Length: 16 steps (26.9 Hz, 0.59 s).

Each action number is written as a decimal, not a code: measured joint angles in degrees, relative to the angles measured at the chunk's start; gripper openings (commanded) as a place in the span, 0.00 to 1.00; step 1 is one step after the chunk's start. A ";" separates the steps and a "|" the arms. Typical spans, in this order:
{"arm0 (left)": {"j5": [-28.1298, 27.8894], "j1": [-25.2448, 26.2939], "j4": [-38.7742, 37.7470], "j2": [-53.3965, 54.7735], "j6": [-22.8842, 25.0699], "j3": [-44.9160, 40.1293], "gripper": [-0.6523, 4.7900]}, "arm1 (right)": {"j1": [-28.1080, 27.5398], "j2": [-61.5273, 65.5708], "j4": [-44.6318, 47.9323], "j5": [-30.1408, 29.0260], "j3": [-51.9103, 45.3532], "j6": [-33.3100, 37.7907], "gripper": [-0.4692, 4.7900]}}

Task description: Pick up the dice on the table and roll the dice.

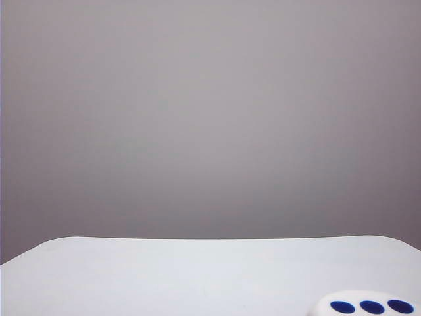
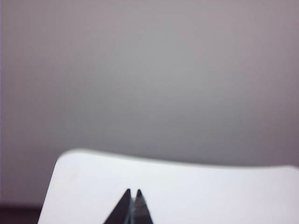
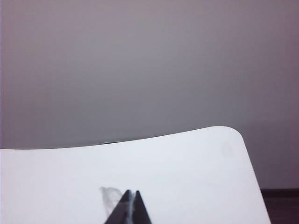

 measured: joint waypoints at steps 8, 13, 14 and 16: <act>-7.96 0.00 -6.75 0.15 1.88 -1.27 0.11 | 0.00 0.02 -2.51 1.99 0.00 0.02 0.09; -9.53 0.00 -10.64 0.22 2.43 -1.16 0.12 | 0.00 0.04 -7.65 2.34 0.00 0.02 0.09; -9.55 -0.04 -10.64 0.20 2.45 -1.16 0.12 | 0.00 0.09 -8.50 2.36 0.00 0.00 0.09; -9.55 -0.04 -10.67 0.20 2.47 -1.16 0.12 | 0.00 0.20 -8.61 2.67 0.00 0.00 0.09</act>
